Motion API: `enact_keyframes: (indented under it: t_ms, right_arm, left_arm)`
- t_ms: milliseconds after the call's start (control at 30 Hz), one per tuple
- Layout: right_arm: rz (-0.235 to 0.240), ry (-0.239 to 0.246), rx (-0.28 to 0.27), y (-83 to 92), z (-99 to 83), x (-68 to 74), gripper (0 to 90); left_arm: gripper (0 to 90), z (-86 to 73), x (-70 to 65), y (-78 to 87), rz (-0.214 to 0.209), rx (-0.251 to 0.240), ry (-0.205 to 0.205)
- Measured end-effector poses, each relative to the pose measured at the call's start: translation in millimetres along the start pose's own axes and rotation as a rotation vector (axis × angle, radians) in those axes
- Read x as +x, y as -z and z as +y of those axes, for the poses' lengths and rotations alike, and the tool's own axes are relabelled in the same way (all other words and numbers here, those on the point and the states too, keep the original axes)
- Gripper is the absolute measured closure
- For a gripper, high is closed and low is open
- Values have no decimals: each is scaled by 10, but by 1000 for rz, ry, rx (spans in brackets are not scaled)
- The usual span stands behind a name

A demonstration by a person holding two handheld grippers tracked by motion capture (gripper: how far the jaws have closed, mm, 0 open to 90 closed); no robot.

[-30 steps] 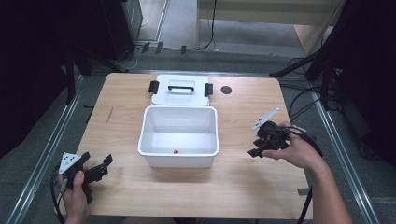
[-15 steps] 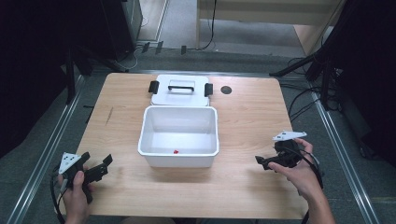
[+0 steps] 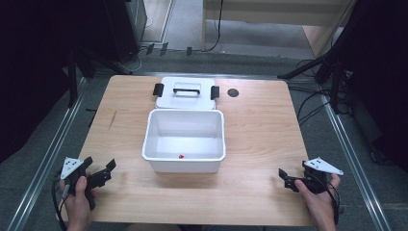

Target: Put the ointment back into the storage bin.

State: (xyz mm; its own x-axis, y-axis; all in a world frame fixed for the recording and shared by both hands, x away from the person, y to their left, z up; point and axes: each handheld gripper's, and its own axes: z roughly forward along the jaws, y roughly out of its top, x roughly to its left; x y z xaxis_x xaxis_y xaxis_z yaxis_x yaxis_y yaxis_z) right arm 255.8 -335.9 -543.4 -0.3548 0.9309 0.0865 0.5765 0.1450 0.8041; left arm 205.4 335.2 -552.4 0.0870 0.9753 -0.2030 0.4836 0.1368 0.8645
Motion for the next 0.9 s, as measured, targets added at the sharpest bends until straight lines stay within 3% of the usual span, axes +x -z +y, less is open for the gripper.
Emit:
enact_keyframes:
  t_ms: [200, 300, 433, 633, 900]
  right_arm:
    - [-1, -28, -80, 101, -78, -17, 0]
    - [-34, -25, -97, 113, -119, 12, 0]
    - [-65, -62, -132, 147, -140, -4, 0]
    - [-75, -49, -121, 139, -137, 10, 8]
    - [-74, -73, -123, 133, -132, -16, 80]
  left_arm:
    - [81, 0, -5, -1, 5, 1, -6]
    - [81, 0, -10, -1, 11, 0, -8]
    - [81, -1, -13, -1, 16, 2, -9]
    - [81, -2, -15, 1, 24, -3, -8]
    - [81, 1, -9, -4, 25, -8, 4]
